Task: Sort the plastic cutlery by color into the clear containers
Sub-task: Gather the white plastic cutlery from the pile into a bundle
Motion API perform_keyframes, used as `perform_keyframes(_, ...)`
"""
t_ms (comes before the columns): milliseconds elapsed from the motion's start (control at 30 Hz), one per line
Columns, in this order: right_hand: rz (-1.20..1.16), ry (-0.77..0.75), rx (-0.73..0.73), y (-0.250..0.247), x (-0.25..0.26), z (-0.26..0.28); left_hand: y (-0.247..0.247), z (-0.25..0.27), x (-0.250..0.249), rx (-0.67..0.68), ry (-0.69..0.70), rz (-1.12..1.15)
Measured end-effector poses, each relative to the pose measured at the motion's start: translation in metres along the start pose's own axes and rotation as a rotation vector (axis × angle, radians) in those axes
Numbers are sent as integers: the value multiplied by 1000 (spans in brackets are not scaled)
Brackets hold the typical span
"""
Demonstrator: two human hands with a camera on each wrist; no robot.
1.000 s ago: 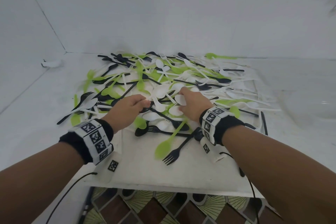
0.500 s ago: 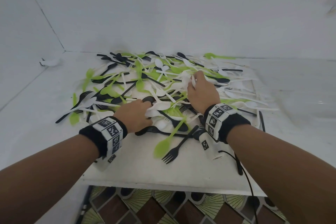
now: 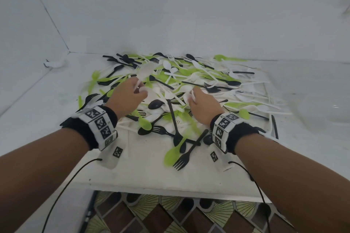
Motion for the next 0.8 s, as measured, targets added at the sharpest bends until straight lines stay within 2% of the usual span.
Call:
perform_keyframes(100,-64,-10,38,2,11,-1,-15,-1,-2,-118,-96,277)
perform_keyframes(200,-68,-55,183,7,28,3,-28,-3,4,-236,-196,461)
perform_keyframes(333,56,-152,304,20,41,7,-37,2,6,-294,-168,528)
perform_keyframes(433,284,-257,334,26,47,9,-35,10,-2,-256,-47,467)
perform_keyframes(567,427,-310,356,32,53,9,-23,24,-20,-88,160,231)
perform_keyframes(667,435,-324,308,29,56,3,-10,38,-26,45,264,143)
perform_keyframes(800,284,-272,140,17,51,-9,8,49,-25,132,280,130)
Point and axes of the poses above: each hand's wrist, its own z-axis away from the middle knuckle, its own y-axis out of the palm, x = y × z, the point moved 4 cm from there along -z, towards the middle knuckle, and after that the axes turned 14 degrees about z, right-handed, at the moved point
